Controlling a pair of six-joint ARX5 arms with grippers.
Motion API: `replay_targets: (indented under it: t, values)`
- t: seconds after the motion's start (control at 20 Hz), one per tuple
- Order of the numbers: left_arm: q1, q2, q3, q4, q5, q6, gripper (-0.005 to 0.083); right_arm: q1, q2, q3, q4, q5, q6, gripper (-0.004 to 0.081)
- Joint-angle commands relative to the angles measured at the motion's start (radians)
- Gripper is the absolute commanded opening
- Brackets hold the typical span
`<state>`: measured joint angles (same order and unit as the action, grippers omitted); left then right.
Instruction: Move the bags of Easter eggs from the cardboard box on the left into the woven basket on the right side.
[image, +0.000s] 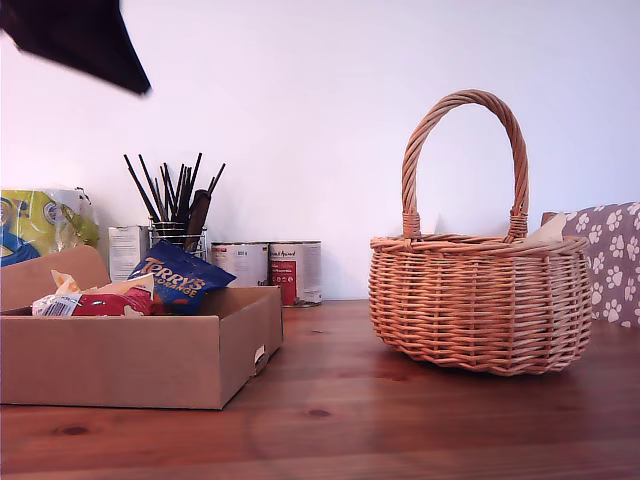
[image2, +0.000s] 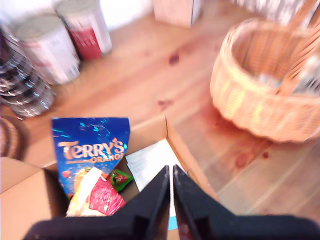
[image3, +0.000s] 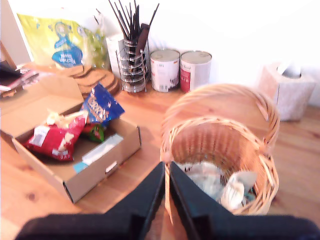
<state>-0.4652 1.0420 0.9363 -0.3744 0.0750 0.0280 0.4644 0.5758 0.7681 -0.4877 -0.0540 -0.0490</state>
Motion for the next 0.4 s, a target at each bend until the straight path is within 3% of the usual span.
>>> replay_targets:
  t: [0.0,0.35]
  values:
    - [-0.010,-0.026,-0.015,0.008,-0.005,-0.010,-0.0023,-0.003,0.017,-0.018,-0.007,-0.003,0.007,-0.0013]
    - [-0.018,-0.040,-0.014,0.000,0.003,-0.010,-0.0023,-0.003,0.070,-0.018,-0.038,-0.003,0.007,-0.0013]
